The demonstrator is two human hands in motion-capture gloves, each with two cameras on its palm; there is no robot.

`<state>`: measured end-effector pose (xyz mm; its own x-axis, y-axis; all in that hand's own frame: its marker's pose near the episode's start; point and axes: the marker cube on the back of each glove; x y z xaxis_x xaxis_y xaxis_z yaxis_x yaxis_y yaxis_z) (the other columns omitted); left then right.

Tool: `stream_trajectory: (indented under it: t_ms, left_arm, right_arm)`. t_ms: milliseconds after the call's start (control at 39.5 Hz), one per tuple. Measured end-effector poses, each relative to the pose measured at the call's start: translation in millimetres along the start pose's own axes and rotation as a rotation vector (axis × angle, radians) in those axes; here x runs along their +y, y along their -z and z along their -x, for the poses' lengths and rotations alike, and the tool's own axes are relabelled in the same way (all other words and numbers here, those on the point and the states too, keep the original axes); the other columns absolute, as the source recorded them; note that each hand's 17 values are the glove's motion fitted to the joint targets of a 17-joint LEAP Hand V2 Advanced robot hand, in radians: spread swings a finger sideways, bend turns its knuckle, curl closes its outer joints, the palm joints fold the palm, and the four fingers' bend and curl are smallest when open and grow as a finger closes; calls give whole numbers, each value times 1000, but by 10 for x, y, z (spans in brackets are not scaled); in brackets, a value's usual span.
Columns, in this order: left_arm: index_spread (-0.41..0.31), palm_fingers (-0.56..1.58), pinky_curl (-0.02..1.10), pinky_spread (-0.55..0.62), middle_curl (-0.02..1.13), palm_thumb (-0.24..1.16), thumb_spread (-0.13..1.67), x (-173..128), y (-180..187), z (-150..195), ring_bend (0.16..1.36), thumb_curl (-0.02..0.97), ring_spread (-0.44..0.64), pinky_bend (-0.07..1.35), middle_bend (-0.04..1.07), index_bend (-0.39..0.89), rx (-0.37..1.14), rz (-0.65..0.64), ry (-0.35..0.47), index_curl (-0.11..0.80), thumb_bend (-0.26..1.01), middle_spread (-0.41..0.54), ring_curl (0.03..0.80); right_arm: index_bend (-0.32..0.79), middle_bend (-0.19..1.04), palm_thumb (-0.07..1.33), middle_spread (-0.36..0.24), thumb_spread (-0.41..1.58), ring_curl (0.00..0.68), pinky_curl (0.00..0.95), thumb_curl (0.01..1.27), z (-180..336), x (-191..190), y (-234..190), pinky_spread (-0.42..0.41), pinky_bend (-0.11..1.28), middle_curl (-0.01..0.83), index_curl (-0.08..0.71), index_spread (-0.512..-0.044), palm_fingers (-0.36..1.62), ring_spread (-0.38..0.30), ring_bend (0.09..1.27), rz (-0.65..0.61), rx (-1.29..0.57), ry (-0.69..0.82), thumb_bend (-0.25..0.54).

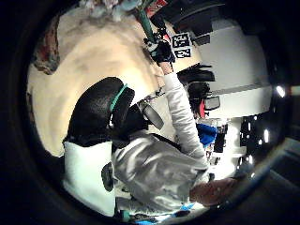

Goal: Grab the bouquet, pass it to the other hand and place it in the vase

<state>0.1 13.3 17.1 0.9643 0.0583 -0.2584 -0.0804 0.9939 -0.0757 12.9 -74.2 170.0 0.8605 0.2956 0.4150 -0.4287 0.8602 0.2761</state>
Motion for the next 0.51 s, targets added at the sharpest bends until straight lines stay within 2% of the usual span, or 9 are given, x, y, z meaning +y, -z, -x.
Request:
stream_trajectory:
  t_ms: [127, 177, 203, 279, 304, 380, 431, 507]
  left_arm:
    - [65, 172, 326, 527, 253, 374, 1098, -114, 48, -163, 465, 297, 476, 437, 171, 196, 149, -60, -35, 376, -17, 370, 251]
    - [66, 173, 325, 528, 253, 376, 1100, -167, 72, -223, 462, 297, 477, 433, 167, 194, 220, -118, -40, 379, -18, 370, 251]
    - [70, 140, 331, 530, 240, 376, 1100, -199, 87, -253, 439, 297, 492, 451, 129, 215, 257, -152, -41, 387, -19, 387, 242]
    - [86, 125, 334, 530, 236, 405, 1110, -300, 145, -344, 422, 301, 506, 458, 135, 233, 353, -230, -50, 397, -7, 395, 242]
    - [98, 121, 335, 530, 234, 414, 1111, -333, 166, -371, 421, 304, 509, 461, 139, 228, 383, -245, -52, 397, -6, 397, 241]
    - [116, 114, 337, 529, 226, 426, 1109, -463, 216, -437, 420, 307, 516, 465, 142, 219, 489, -272, -56, 398, -11, 402, 239]
    - [128, 111, 338, 529, 223, 434, 1107, -579, 268, -501, 421, 310, 520, 469, 146, 210, 591, -276, -55, 399, -12, 405, 239]
    - [143, 125, 336, 522, 227, 449, 1096, -763, 395, -634, 448, 315, 516, 462, 165, 175, 774, -267, -42, 391, -14, 406, 246]
  right_arm:
    - [509, 858, 965, -167, 1100, 585, 498, 382, 363, 132, 166, -219, 799, 673, 449, -219, 1431, -192, 1030, 43, -358, 12, -14]
    - [545, 868, 911, -164, 1094, 589, 507, 366, 520, 200, 255, -211, 806, 677, 470, -217, 1425, -191, 1036, 73, -480, 10, -43]
    - [563, 872, 884, -163, 1087, 591, 513, 359, 600, 232, 296, -210, 812, 678, 480, -216, 1423, -190, 1039, 87, -539, 8, -53]
    - [591, 888, 862, -160, 1080, 599, 526, 352, 789, 196, 330, -206, 824, 683, 502, -212, 1407, -184, 1051, 44, -693, 55, -39]
    - [597, 893, 903, -159, 1083, 600, 530, 361, 831, 140, 313, -205, 828, 685, 509, -211, 1401, -183, 1056, -1, -731, 90, -8]
    - [610, 908, 957, -156, 1079, 607, 540, 377, 959, 39, 317, -202, 835, 688, 527, -208, 1387, -181, 1072, -132, -809, 179, 12]
    - [616, 916, 973, -154, 1079, 610, 547, 383, 1073, 91, 357, -201, 839, 690, 537, -206, 1379, -179, 1079, -138, -856, 198, 12]
    - [615, 928, 1027, -150, 1079, 615, 556, 403, 1270, 246, 398, -199, 846, 692, 548, -205, 1367, -178, 1093, -73, -963, 234, 31]
